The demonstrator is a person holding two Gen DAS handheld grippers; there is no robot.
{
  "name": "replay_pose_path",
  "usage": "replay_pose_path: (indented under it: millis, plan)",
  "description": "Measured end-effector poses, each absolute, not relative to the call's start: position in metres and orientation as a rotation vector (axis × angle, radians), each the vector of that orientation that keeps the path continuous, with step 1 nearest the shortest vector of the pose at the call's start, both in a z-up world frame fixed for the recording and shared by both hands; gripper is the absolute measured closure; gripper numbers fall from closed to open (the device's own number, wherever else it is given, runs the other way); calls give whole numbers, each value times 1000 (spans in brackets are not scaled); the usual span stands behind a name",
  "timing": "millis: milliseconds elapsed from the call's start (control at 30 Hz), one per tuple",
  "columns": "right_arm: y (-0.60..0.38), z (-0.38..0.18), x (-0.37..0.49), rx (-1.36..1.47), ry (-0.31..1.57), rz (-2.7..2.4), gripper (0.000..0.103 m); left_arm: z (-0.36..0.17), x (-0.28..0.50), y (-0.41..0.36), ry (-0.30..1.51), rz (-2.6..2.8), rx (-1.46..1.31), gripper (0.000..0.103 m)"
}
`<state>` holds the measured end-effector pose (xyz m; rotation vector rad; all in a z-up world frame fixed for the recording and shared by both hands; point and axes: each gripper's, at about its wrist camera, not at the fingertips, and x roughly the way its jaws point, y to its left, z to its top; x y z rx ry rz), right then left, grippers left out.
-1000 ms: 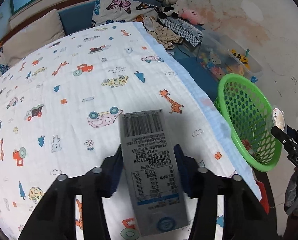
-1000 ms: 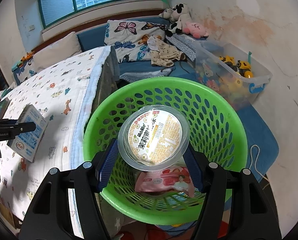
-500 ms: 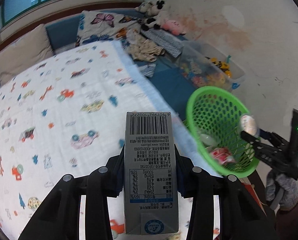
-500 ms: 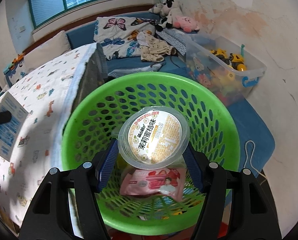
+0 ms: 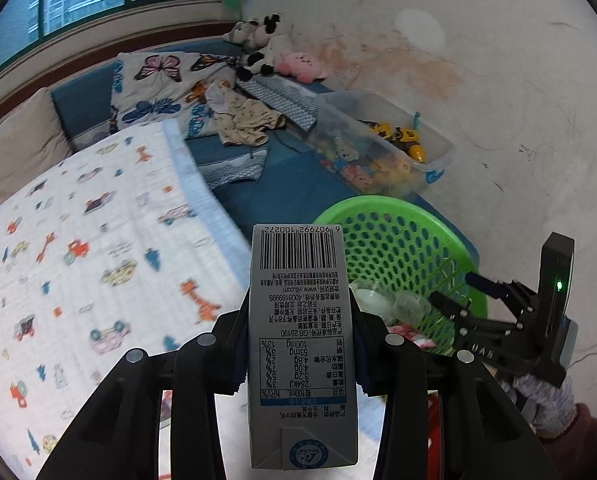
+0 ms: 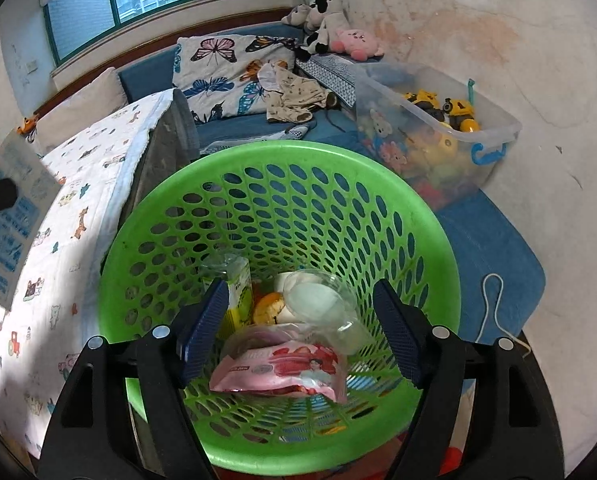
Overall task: Collect trash
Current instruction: 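Carry the white milk carton over the green basket and open the left tool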
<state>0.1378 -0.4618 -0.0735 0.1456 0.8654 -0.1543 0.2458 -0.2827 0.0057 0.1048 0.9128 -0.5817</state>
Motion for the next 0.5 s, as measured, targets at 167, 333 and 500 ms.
replay_pose_path:
  millis: [167, 333, 500]
  plan:
    - [-462, -67, 124, 147, 851, -145, 28, 1, 248, -313, 909, -619, 133, 63]
    - [-465, -59, 110, 146, 834, -140, 27, -8, 249, -338, 923, -643, 155, 63]
    - [-468, -56, 101, 153, 827, -137, 26, -15, 248, -357, 933, -658, 175, 63]
